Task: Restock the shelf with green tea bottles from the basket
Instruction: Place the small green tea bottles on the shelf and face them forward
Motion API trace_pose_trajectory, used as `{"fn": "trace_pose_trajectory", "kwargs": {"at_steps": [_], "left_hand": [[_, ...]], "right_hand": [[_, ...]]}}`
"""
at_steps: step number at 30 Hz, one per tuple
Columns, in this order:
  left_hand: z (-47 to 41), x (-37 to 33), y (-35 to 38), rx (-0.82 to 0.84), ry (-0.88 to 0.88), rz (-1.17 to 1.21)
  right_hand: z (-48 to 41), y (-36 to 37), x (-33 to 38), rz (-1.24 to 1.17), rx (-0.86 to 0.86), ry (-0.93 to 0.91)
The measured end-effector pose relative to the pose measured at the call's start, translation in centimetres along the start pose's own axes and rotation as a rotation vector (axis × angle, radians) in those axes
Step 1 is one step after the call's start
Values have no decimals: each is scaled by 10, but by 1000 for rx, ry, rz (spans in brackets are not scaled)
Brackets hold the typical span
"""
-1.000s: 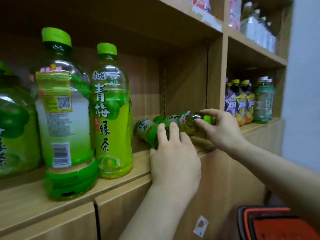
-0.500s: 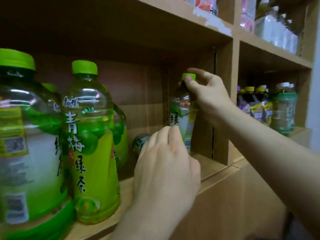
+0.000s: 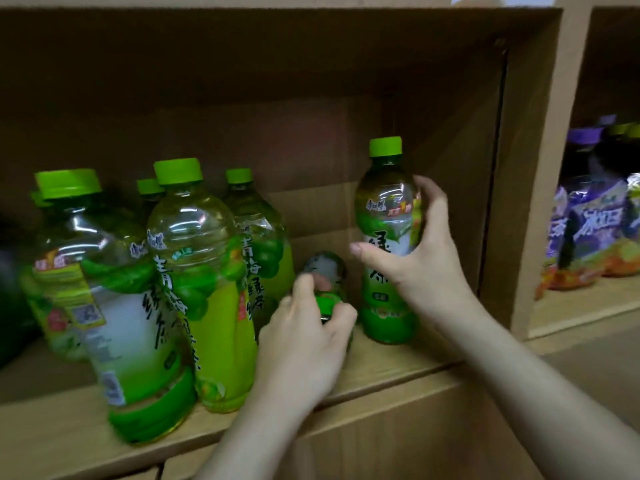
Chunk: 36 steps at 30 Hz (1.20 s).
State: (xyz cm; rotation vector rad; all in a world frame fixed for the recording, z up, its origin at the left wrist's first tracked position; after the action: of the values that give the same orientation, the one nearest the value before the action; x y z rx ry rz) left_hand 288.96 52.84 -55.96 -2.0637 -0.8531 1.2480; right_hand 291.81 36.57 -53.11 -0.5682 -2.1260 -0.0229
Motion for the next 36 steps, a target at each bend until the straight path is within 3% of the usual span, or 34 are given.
{"fn": "trace_pose_trajectory", "kwargs": {"at_steps": [3, 8, 11, 14, 19, 22, 31, 36], "left_hand": [[5, -9, -3, 30, -35, 72], [-16, -37, 9, 218, 115, -646], [-43, -38, 23, 384, 6, -770], [-56, -31, 22, 393, -120, -520], [-47, -24, 34, 14, -236, 563], [-49, -23, 49, -92, -198, 888], [-66, -11, 47, -194, -90, 896], [-80, -13, 46, -187, -29, 812]], "right_hand": [[4, 3, -18, -72, -94, 20], [-3, 0, -32, -47, -94, 71], [-5, -2, -38, -13, -94, 97], [-6, -7, -42, -54, -124, 113], [-4, -11, -46, -56, -178, 139], [-5, -8, -48, -81, -158, 147], [-5, -11, -50, 42, -217, 211], [-8, -14, -44, 241, -222, 253]]}}
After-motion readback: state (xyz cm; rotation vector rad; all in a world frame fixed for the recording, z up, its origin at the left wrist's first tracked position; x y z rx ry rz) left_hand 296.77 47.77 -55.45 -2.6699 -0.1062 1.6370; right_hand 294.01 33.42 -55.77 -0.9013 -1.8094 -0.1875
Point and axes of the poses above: each hand's wrist, its own z-axis away from the middle knuckle, its own y-axis out of the palm, x = y × z, the point moved 5 cm from there along -z, towards the middle knuckle, and after that the axes turned 8 degrees about y, right-handed, at the moved point
